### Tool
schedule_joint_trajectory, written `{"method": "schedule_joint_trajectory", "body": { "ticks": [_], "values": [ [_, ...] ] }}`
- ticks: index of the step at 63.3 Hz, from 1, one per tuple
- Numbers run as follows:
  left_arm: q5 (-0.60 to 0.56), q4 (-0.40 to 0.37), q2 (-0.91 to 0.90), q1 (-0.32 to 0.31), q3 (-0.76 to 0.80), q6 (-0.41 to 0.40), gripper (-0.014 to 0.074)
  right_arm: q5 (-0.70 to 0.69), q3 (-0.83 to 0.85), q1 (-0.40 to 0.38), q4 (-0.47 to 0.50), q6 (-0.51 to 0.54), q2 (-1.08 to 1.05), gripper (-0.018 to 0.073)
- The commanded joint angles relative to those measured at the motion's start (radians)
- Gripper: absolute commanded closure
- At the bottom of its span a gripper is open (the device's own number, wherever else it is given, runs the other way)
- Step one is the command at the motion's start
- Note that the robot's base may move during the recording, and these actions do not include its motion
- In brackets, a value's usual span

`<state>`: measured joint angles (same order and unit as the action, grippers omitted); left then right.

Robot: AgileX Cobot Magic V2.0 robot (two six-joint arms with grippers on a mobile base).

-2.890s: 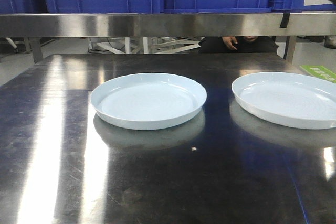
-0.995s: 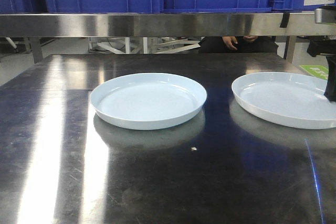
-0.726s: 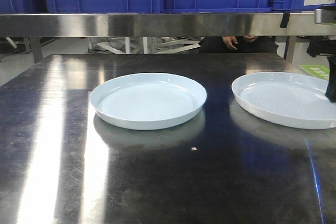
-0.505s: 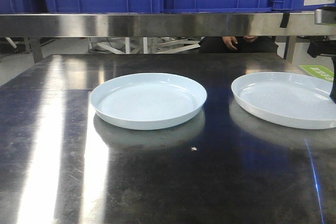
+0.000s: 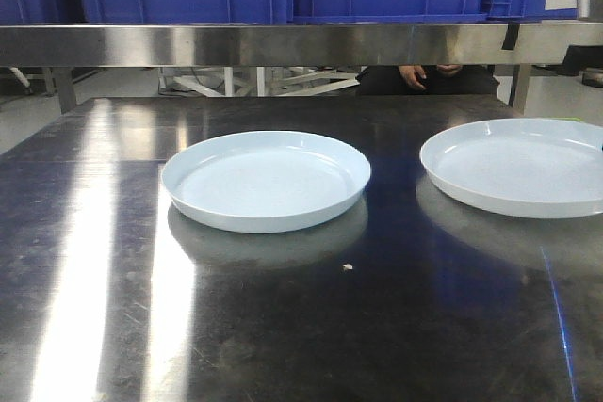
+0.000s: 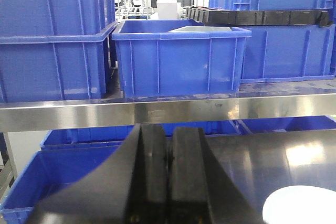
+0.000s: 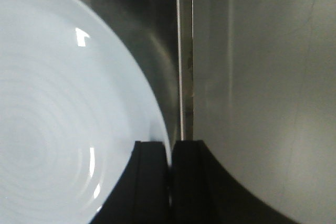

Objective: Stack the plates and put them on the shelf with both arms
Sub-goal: 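Lift the gripped plate and carry it over the centered plate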

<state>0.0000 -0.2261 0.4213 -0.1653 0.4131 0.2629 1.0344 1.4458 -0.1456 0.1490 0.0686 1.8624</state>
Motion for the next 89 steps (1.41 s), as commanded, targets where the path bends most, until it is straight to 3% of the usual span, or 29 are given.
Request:
{"method": "schedule_joint_trajectory", "body": {
  "ticks": [1, 33, 66, 80, 89],
  "values": [
    [-0.083, -0.003, 0.008, 0.0, 0.03, -0.004, 0.0516, 0.015, 0.061, -0.006, 0.04, 0.009, -0.051, 0.051],
    [-0.083, -0.003, 0.008, 0.0, 0.03, -0.004, 0.0516, 0.095, 0.143, 0.022, 0.351, 0.009, -0.113, 0.051],
    [-0.083, -0.003, 0.008, 0.0, 0.029, -0.004, 0.0516, -0.077, 0.138, 0.329, 0.367, -0.028, -0.039, 0.051],
    [-0.083, -0.003, 0.008, 0.0, 0.028, -0.004, 0.0516, -0.143, 0.138, 0.394, 0.36, -0.069, -0.018, 0.0503],
    [-0.083, -0.003, 0.008, 0.0, 0.028, -0.004, 0.0516, -0.146, 0.138, 0.408, 0.306, -0.099, -0.01, 0.0503]
  ]
}}
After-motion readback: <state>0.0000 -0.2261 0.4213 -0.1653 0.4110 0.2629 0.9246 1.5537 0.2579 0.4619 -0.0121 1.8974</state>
